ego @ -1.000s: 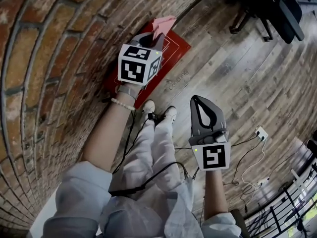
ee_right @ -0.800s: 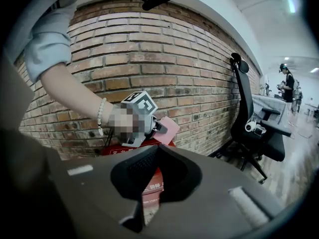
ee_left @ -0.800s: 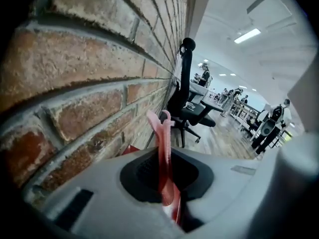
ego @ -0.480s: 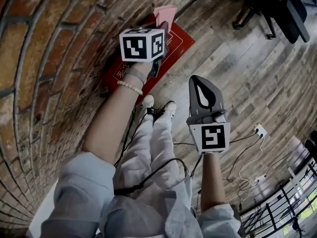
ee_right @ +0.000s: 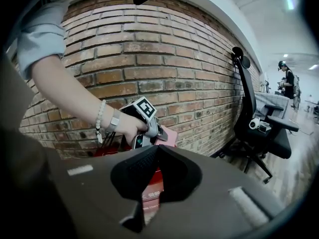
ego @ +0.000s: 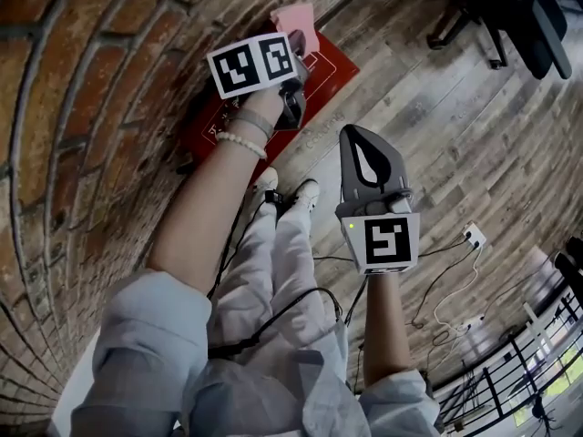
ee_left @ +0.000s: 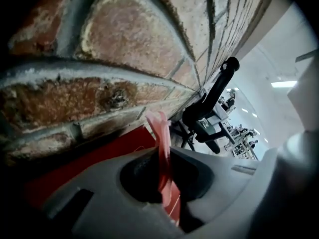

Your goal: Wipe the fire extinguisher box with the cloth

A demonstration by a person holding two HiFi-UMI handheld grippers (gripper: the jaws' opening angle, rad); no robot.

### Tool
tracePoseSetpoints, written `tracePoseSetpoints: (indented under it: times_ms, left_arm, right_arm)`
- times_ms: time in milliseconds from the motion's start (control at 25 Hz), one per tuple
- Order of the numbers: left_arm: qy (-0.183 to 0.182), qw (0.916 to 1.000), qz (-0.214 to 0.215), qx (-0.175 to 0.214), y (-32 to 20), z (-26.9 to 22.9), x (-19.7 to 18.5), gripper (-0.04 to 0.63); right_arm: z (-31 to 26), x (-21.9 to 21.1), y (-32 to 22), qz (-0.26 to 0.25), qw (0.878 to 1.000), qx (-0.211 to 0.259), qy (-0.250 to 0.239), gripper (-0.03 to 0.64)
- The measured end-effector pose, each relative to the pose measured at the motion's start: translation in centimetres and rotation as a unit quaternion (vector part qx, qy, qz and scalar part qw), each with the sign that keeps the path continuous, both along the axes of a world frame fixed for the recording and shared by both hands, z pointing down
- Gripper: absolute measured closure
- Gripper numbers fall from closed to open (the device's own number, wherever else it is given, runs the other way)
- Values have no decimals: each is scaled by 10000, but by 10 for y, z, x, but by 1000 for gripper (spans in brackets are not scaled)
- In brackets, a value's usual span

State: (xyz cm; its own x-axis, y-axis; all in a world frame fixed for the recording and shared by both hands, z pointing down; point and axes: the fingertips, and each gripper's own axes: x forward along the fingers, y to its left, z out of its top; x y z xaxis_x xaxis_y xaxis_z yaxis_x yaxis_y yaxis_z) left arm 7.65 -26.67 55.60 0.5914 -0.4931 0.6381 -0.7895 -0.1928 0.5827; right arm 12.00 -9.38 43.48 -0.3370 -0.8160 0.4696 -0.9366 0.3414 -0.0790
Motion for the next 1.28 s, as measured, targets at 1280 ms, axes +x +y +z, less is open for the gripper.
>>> tracePoseSetpoints:
  times_ms: [1280]
  left_arm:
    - [238,9941,-920,-521,20,22,-43,583]
  right_arm:
    - [2,-12,7,-134,9998,-118,-68,609]
